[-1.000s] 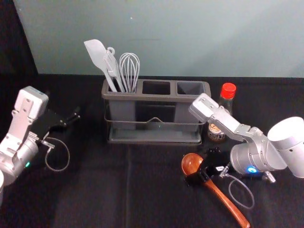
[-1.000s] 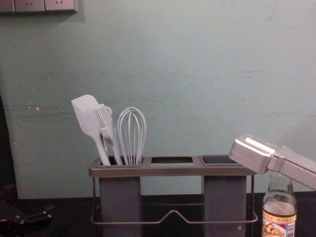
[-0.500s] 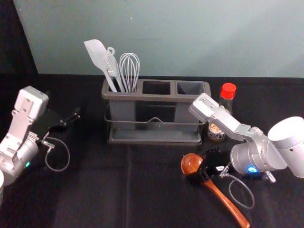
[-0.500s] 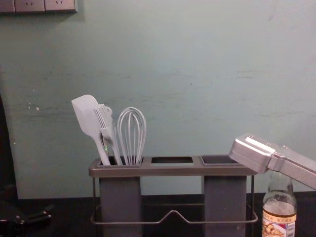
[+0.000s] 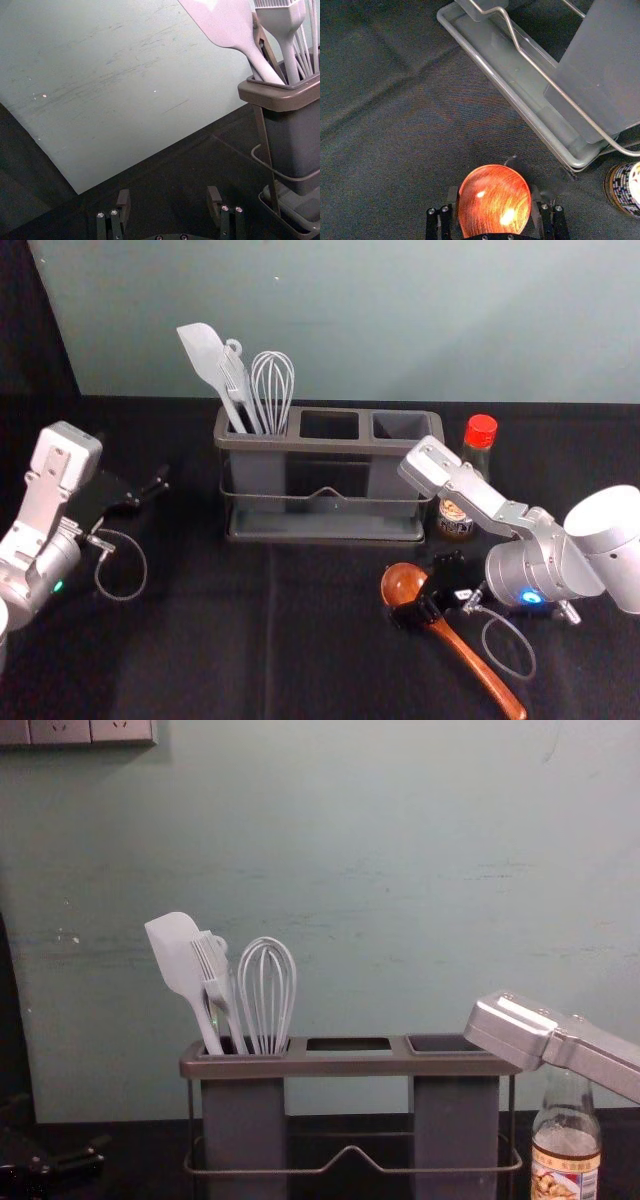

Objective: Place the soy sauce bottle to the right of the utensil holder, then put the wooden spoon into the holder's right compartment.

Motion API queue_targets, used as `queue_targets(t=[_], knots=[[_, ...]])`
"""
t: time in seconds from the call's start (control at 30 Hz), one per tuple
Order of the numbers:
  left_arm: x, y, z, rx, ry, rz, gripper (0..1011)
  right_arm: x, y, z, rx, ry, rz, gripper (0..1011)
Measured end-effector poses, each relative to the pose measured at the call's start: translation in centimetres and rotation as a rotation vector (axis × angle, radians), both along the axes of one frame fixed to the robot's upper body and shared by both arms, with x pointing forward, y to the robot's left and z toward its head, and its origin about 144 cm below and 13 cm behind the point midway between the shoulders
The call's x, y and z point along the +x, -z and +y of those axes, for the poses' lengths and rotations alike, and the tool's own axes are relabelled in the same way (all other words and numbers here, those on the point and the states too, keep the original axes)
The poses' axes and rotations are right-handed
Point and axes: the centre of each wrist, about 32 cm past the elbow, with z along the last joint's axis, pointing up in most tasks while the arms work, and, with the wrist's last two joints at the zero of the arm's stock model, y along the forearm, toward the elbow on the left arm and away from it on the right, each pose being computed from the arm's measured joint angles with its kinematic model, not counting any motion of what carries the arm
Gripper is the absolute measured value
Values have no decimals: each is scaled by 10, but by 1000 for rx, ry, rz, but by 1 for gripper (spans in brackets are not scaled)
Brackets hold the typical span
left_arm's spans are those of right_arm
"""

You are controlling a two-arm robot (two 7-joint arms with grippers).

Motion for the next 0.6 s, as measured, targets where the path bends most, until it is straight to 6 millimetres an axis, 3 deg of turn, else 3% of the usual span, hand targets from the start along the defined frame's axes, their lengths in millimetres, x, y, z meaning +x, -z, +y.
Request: queue_targets(t=[0.2,0.6], knots=[[0,0,0,0,0,0,1005,-4,-4,-3,16,13,-29,842],[0,0,0,0,0,0,1005,-27,-38,-19,193,2,-228,842]])
